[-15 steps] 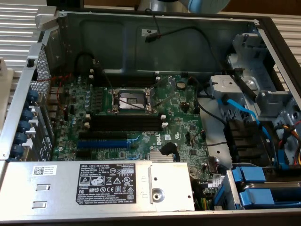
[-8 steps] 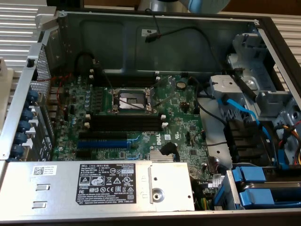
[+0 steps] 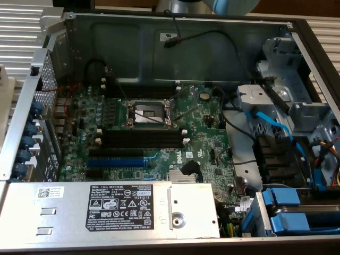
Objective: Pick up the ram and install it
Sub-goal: 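Pick up the ram and move it above insertion slot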
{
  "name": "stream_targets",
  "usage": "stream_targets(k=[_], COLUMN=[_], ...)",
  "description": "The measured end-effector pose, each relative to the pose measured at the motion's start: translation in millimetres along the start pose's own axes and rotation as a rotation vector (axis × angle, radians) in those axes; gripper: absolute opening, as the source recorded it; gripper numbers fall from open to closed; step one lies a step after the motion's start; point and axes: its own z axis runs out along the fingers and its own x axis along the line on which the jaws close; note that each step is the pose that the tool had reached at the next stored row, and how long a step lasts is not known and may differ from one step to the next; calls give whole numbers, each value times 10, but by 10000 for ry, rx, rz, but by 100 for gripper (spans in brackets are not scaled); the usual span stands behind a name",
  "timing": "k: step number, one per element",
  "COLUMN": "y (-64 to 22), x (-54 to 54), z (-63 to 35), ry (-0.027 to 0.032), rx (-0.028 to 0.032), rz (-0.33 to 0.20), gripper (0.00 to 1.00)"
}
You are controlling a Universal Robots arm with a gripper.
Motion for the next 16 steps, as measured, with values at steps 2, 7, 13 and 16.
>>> stream_targets(k=[2,7,13,16], y=[3,7,8,10], x=[-2,-4,-5,-6], z=[71,149,182,211], ry=[5,13,13,13], rx=[27,63,64,65], rz=[-2,0,-2,1], gripper=[11,11,11,11])
